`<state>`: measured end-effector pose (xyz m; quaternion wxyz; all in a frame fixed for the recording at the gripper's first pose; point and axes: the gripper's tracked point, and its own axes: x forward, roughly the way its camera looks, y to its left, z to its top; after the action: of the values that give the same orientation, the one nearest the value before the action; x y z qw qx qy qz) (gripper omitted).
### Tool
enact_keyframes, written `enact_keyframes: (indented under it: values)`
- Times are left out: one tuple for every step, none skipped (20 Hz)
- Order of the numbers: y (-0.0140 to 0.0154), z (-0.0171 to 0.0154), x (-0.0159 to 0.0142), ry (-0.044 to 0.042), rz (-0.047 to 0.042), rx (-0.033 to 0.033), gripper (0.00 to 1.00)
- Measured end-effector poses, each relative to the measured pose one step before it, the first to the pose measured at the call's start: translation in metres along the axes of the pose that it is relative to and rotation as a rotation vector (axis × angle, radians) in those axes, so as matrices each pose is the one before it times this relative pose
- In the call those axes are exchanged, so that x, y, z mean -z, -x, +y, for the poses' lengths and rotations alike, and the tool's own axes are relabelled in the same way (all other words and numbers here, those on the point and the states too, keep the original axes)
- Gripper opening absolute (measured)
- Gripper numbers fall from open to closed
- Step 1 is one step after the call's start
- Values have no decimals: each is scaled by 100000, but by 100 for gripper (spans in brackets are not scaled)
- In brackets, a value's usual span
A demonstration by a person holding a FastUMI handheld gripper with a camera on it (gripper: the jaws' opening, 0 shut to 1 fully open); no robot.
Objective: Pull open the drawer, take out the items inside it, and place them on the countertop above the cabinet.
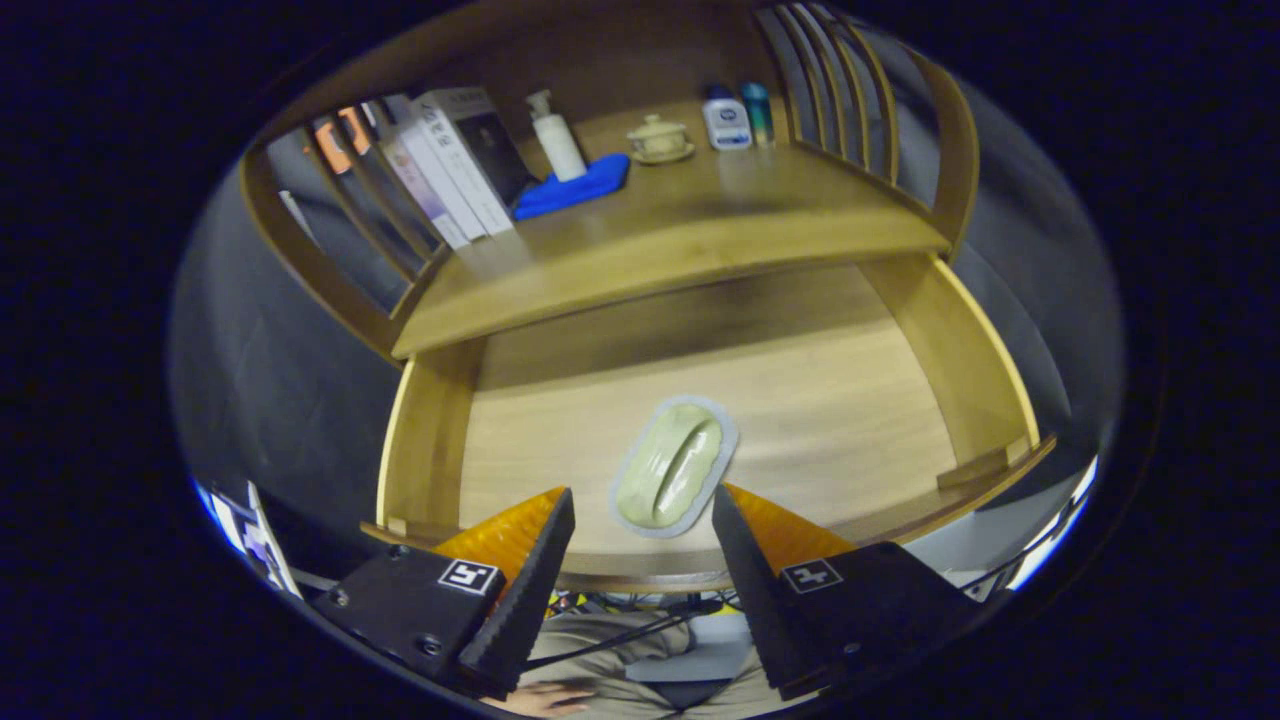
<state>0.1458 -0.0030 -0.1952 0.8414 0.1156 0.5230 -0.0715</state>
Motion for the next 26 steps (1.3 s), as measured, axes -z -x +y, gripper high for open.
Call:
enact_keyframes:
  values:
    - [-667,-37,-228,-2081,1867,773,87]
    - [-736,-38,-132,-1198,1735,886,86]
    - [-708,-89,-207,-731,1109,2306,85]
    - [-674,-409,-82,-475,2162,3111,85]
    - [-562,-128,83,-1072,2071,2530,84]
    - [-735,-108,180,-485,3237,1908,83]
    - [-687,-253,543,-2726,4289,2655,81]
    - [-340,148,-164,-1372,1157,1092,79]
    - [-454,122,299,-2129,1430,319,77]
    - [-193,484,-173,-961,648,-949,72]
    - [-297,49,-132,280,-103,-152,67]
    - [-373,-83,-100,367,432,884,63]
    - [-157,-155,-76,209,388,1319,59]
    - [-509,2,-106,404,-21,1257,56]
    - [-30,-256,-176,1063,-1156,1479,52]
    - [5,10,-479,1049,-2742,294,48]
    - [-130,-275,-304,840,-1665,1362,43]
    - [-110,-102,66,-240,-329,200,38]
    - [65,58,-19,-719,-252,-430,32]
    - [21,-12,-44,378,-74,-470,27]
    - [70,-184,147,655,557,-67,22]
    - [167,-171,143,645,444,596,21]
    - [125,-52,-159,463,-653,-57,20]
    - [198,-215,-75,563,-643,343,20]
    - [258,-173,-41,919,-421,-79,20]
    - [327,3,-76,761,-681,-1188,20]
